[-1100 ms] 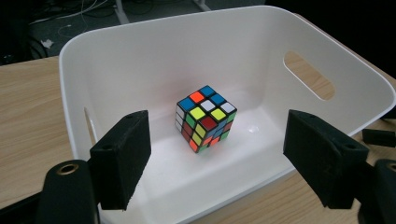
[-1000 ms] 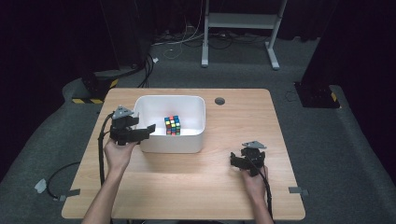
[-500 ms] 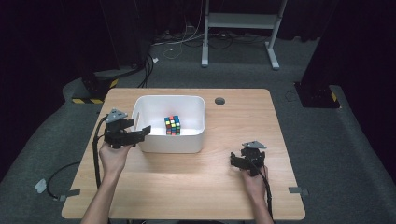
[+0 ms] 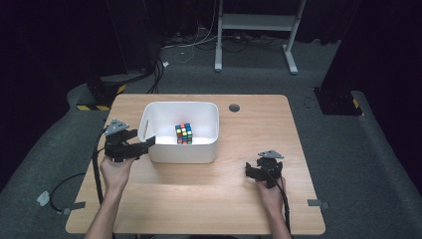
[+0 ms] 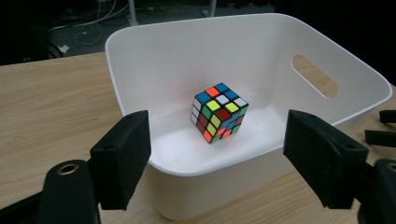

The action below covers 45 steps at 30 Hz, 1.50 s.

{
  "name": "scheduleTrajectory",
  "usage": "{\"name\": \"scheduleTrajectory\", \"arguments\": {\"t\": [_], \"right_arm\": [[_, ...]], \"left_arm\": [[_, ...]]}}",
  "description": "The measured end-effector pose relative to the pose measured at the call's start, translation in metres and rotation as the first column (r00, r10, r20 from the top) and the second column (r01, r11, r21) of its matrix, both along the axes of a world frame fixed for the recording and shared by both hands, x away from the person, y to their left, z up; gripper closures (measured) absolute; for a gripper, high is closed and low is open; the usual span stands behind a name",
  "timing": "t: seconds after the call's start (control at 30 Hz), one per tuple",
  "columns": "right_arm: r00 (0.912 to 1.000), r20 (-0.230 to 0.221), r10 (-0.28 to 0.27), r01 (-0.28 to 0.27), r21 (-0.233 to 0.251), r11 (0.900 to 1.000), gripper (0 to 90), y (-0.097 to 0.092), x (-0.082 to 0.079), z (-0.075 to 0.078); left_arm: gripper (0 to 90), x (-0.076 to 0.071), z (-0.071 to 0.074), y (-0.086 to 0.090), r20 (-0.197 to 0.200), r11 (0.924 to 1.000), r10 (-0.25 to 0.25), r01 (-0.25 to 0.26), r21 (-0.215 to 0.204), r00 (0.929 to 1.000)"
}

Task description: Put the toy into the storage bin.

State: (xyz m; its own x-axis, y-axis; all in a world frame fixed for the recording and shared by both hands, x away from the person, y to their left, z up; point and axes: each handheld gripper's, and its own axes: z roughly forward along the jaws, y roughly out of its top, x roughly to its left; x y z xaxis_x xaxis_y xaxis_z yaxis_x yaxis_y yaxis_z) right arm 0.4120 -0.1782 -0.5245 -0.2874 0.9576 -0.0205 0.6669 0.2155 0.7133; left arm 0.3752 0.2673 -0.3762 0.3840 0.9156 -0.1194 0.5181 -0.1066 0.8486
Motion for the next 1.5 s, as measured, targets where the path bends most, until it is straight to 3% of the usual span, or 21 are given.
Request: {"name": "scheduleTrajectory", "arguments": {"t": [0.5,1.0,1.5], "right_arm": [[1.0000,0.000,0.000,0.000,0.000,1.0000,16.9,0.000,0.000,0.000],[1.0000,0.000,-0.001,0.001,0.000,1.0000,16.9,0.000,0.000,0.000],[1.0000,0.000,-0.001,0.001,0.000,1.0000,16.9,0.000,0.000,0.000]], "left_arm": [[23.3,-0.012,-0.004,0.009,0.008,0.9998,0.018,-0.018,-0.007,0.9998],[23.2,-0.024,-0.010,0.015,0.008,0.9985,0.032,-0.032,-0.044,0.9995],[23.3,-0.030,-0.012,0.016,0.012,0.9985,0.034,-0.033,-0.042,0.9994]]}}
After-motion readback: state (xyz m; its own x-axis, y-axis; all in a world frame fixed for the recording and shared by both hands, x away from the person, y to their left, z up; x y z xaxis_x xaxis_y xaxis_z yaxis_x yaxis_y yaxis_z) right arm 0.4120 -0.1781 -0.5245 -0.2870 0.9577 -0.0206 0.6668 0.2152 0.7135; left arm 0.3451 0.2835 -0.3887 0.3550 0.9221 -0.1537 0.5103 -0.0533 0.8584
